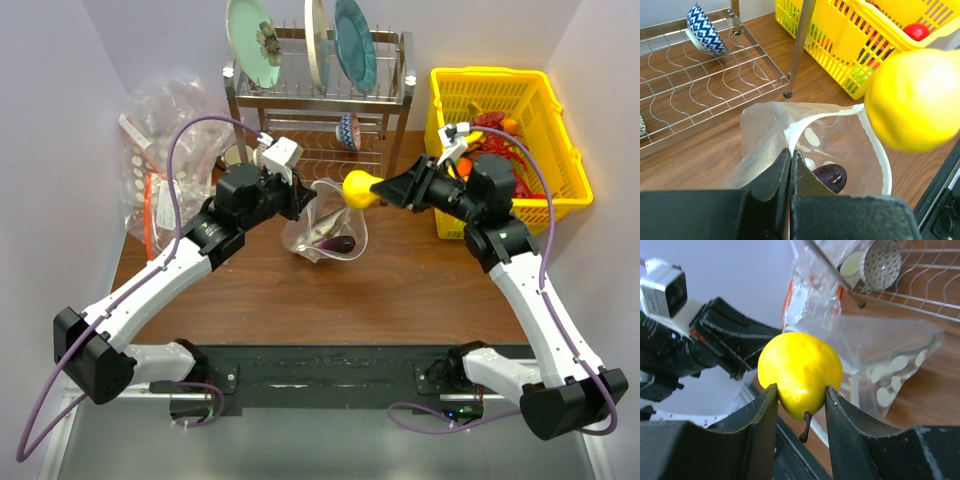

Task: Place the food in the zip-top bag and seal the zipper
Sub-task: Place the fake fruit in the zipper food storage bag.

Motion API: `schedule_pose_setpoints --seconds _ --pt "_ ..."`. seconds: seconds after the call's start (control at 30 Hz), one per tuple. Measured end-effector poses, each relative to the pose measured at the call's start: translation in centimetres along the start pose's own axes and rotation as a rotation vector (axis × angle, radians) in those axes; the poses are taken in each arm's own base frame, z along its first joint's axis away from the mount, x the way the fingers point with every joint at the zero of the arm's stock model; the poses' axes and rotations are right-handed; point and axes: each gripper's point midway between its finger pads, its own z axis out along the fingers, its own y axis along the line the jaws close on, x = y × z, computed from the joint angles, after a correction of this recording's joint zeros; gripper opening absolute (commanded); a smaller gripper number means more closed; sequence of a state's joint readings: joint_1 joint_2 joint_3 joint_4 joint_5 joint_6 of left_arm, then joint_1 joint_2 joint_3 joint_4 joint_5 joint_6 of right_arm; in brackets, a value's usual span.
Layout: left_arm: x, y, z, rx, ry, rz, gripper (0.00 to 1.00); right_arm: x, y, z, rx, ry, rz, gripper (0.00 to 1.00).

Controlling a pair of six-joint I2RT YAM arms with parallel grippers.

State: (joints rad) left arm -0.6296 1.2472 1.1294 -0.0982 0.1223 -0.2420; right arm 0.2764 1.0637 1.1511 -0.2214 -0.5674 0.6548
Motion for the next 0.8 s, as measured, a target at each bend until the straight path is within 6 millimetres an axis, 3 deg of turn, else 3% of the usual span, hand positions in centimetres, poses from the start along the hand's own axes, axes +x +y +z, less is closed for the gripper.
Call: schedule_pose_setpoints --seconds 0.37,0.6,0.73,0.8 --pt "0.7 0.4 0.2 -0.017 0.024 -0.001 0.00 5.5 2.8 2.0 -0.084 0.149 -0.037 0.31" --pt "0.9 0.6 0.2 -0.024 0.031 0.007 0.00 8.6 0.1 5.1 0.025 0.208 -0.058 0.31" --pt "0.9 0.5 0.2 -0.022 0.031 0.011 0.00 9.1 -1.9 6.1 0.105 0.184 -0.067 0.32" --pt "0.9 0.5 0.2 -0.019 0.032 0.013 0.00 9.1 -2.7 6.3 0.137 0.165 -0.070 0.36"
